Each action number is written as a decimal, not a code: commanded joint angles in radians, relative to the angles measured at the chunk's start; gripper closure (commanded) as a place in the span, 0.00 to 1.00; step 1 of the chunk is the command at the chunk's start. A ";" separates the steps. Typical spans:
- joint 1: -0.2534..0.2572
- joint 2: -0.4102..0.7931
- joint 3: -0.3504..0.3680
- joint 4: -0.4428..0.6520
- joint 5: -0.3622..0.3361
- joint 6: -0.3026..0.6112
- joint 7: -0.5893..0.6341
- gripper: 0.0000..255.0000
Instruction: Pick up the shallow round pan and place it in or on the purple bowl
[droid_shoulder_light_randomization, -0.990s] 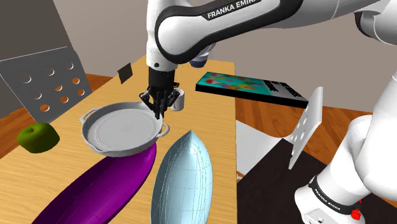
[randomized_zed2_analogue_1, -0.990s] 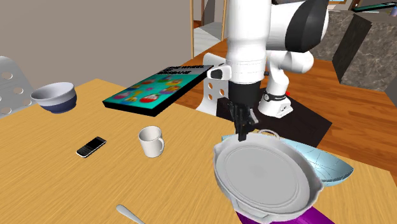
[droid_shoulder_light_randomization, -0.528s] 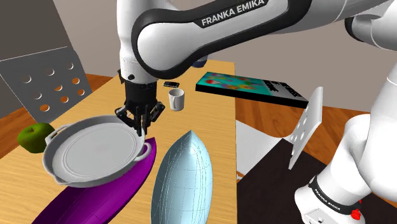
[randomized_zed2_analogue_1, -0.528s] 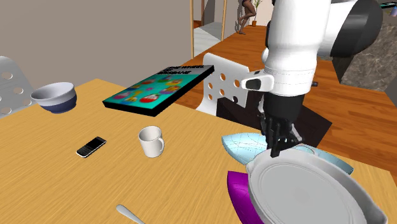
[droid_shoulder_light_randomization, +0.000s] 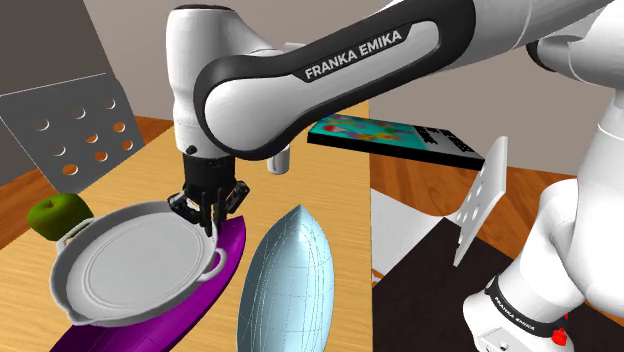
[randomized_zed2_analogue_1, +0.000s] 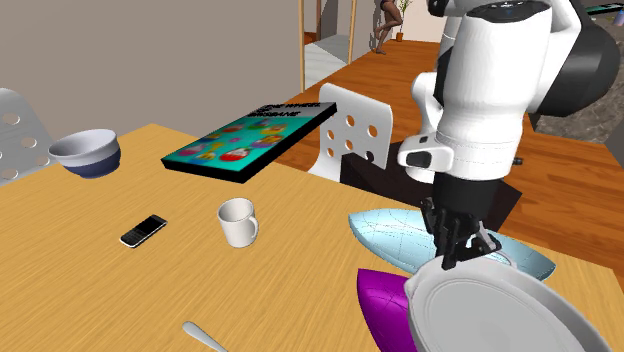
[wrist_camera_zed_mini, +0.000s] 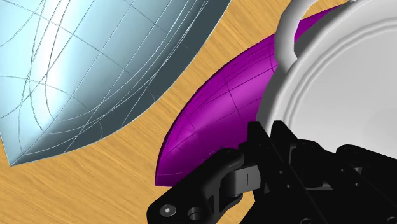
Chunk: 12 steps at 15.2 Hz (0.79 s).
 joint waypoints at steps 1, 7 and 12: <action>0.001 0.009 -0.001 -0.014 -0.002 0.024 -0.001 1.00; 0.003 0.039 -0.003 -0.056 -0.008 0.095 -0.004 1.00; 0.006 0.060 -0.005 -0.077 -0.013 0.137 -0.005 1.00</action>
